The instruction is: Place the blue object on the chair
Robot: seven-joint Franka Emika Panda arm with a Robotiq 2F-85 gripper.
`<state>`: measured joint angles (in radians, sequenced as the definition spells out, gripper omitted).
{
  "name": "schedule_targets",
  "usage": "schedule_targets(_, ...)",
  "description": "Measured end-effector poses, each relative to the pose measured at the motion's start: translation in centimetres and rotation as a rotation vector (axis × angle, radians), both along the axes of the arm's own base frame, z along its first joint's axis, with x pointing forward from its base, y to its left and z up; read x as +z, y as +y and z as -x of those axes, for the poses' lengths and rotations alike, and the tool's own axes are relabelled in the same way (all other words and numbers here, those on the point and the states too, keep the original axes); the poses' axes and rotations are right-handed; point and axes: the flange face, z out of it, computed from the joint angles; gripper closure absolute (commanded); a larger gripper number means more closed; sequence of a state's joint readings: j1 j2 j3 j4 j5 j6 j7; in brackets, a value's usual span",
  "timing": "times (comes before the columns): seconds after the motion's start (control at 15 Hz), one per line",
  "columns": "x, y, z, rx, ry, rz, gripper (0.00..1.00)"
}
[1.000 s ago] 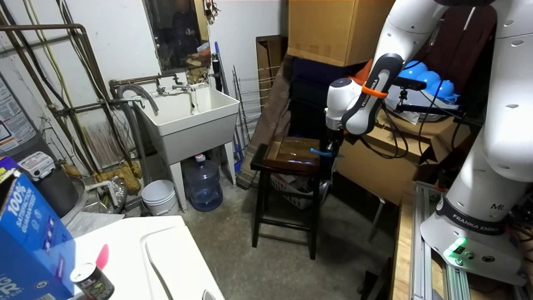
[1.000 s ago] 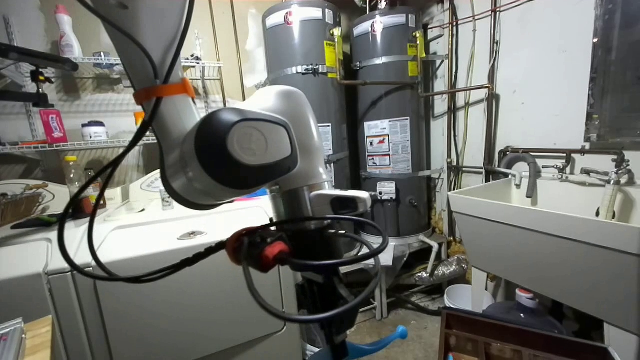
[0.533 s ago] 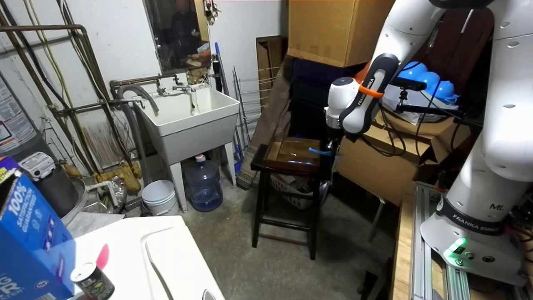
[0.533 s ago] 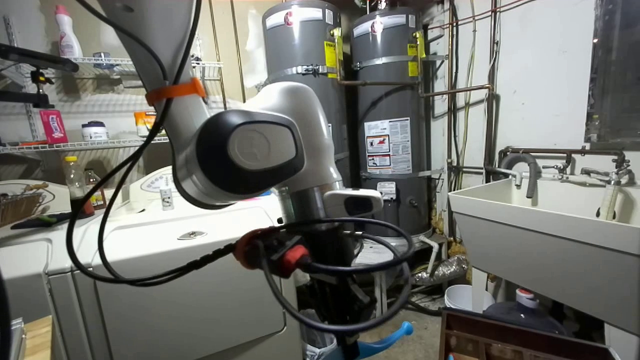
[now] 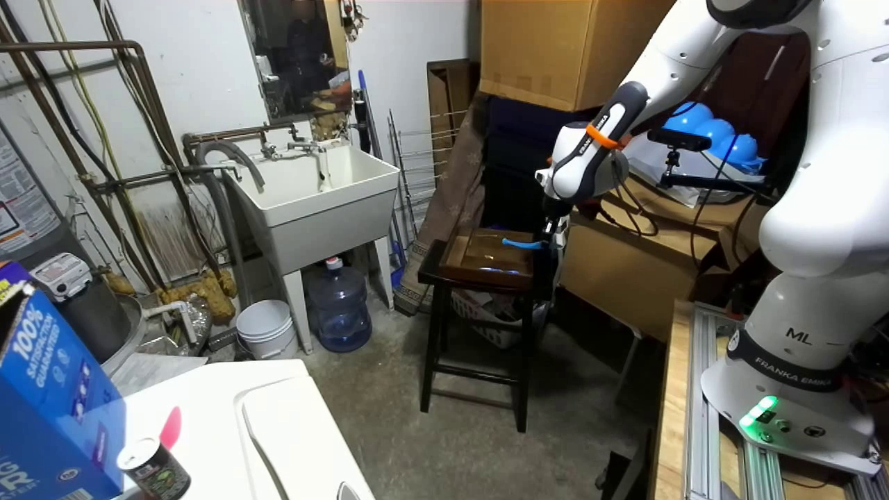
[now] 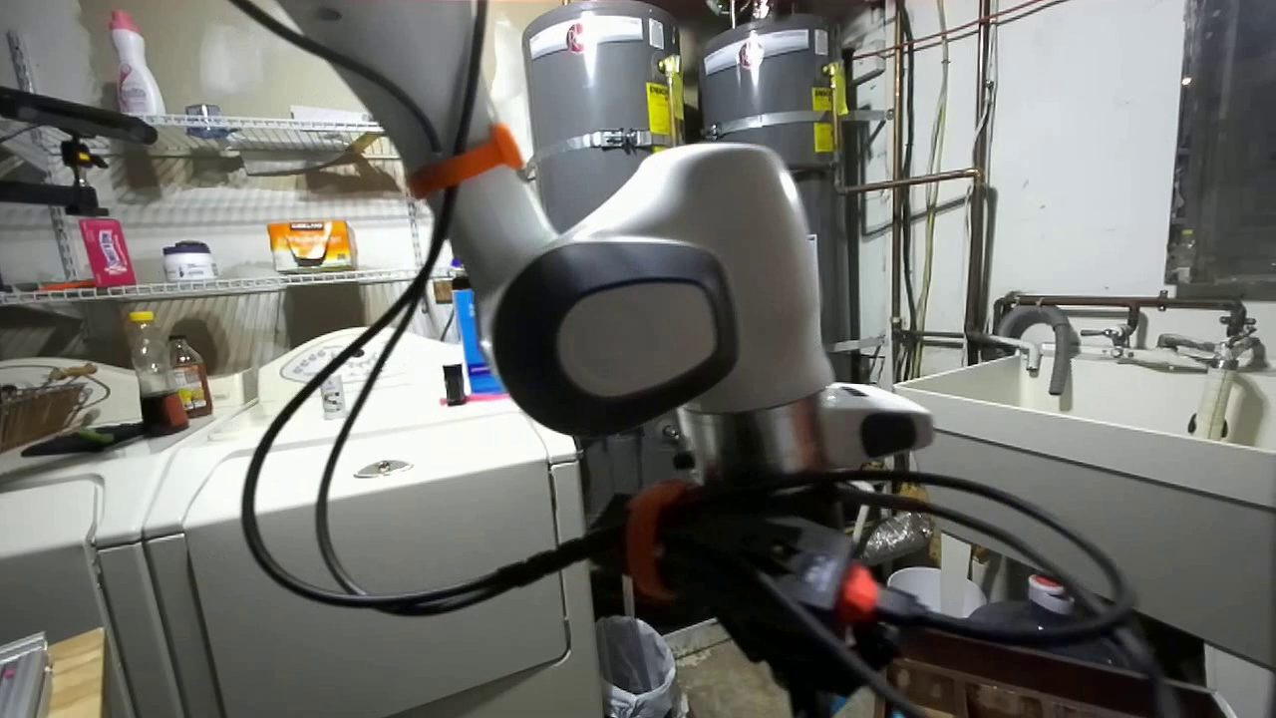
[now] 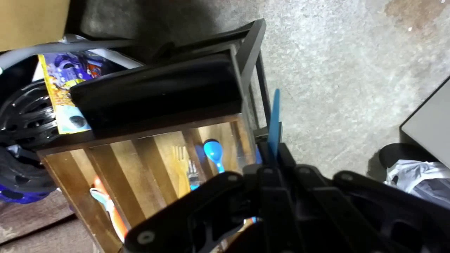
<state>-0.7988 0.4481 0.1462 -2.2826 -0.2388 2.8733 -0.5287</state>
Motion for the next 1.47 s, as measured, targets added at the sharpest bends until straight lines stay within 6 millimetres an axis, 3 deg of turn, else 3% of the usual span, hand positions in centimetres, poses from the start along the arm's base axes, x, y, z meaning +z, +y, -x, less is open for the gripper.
schedule_targets(0.2,0.8,-5.3,-2.5,-0.074,0.016,-0.003,0.95)
schedule_targets(0.33,1.2,-7.1,-3.9,-0.106,0.022,0.006,0.95)
schedule_targets(0.4,1.2,-7.3,-4.3,-0.109,0.022,0.008,0.99)
schedule_targets(0.93,0.0,-6.2,-6.1,-0.012,-0.059,0.001,0.99)
schedule_targets(1.13,-1.2,-5.4,-7.5,0.122,-0.080,-0.042,0.99)
schedule_targets(1.47,-4.1,-6.3,-8.8,0.282,-0.019,-0.092,0.99)
